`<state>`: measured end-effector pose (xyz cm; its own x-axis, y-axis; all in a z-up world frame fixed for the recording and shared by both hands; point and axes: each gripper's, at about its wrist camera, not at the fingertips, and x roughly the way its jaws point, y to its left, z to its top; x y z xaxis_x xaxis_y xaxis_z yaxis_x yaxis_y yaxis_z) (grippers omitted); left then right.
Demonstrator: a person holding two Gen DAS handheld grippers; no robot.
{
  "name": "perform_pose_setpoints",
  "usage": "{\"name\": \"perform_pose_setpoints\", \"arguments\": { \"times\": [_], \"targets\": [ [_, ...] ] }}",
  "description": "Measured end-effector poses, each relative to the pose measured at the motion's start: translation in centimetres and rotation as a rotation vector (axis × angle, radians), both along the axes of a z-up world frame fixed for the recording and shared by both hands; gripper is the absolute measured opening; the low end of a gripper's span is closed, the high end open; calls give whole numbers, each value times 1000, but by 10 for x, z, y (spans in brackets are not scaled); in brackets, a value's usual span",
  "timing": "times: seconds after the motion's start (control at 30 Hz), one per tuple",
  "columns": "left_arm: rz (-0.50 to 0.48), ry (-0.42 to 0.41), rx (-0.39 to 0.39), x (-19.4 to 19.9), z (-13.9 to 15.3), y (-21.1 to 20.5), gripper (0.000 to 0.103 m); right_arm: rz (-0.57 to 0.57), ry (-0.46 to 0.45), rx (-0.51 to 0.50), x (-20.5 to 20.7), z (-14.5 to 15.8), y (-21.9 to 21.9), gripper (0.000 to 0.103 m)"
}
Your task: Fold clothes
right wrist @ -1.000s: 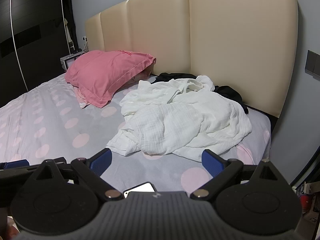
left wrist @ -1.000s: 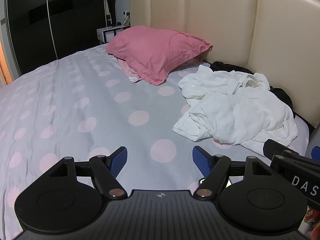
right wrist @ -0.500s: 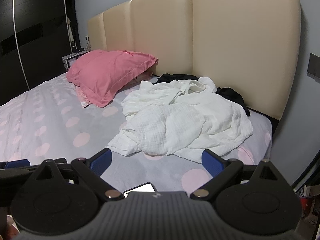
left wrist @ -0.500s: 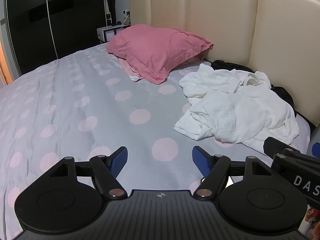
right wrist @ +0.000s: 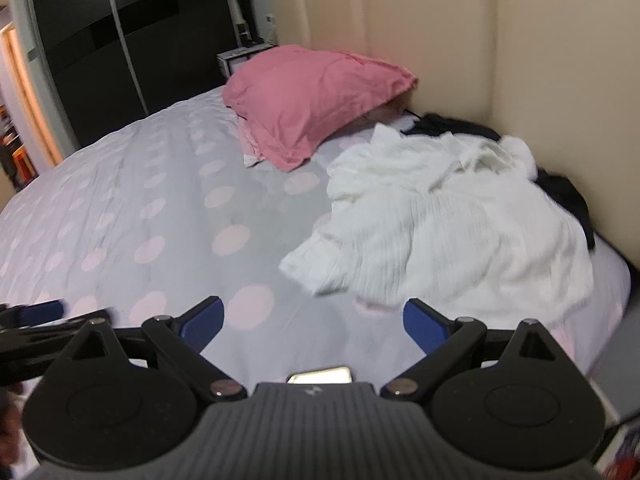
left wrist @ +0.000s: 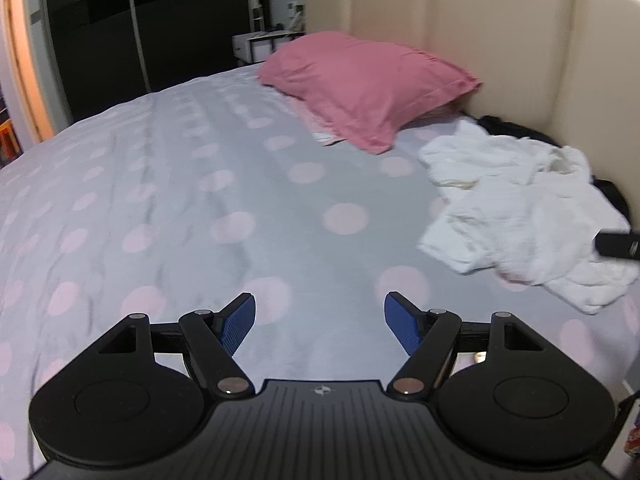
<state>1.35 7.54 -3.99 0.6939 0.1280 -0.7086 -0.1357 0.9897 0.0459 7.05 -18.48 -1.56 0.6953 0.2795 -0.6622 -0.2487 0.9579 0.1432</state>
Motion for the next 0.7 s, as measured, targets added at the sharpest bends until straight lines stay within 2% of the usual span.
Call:
{"name": "perform_pose_setpoints", "arguments": {
  "times": [0.13,0.23,0.37,0.5,0.57,0.6,0.63,0.67,0.7],
  "targets": [
    [46,36,20,-4,-11,28,70,58,-14,-62,48,-25,-10,97],
    [87,73,22,-10,-24,50,70,58,31,-132,86,-58,-9,97],
    [138,111,20,-20,-38,77,70,52,115,-146,130,-100,0,96],
    [189,144,16,-28,-50,102,70,35,167,-163,158,-126,10,81],
    [215,160,14,-32,-56,114,70,9,198,-185,169,-138,14,80],
    [224,165,12,-34,-57,119,70,-2,211,-193,173,-142,14,69],
    [232,166,11,-36,-57,122,70,-11,223,-200,176,-146,14,37],
    [238,167,10,-39,-57,126,70,-20,231,-201,177,-147,14,27],
    [242,166,9,-41,-56,129,70,-26,235,-195,178,-146,13,25]
  ]
}}
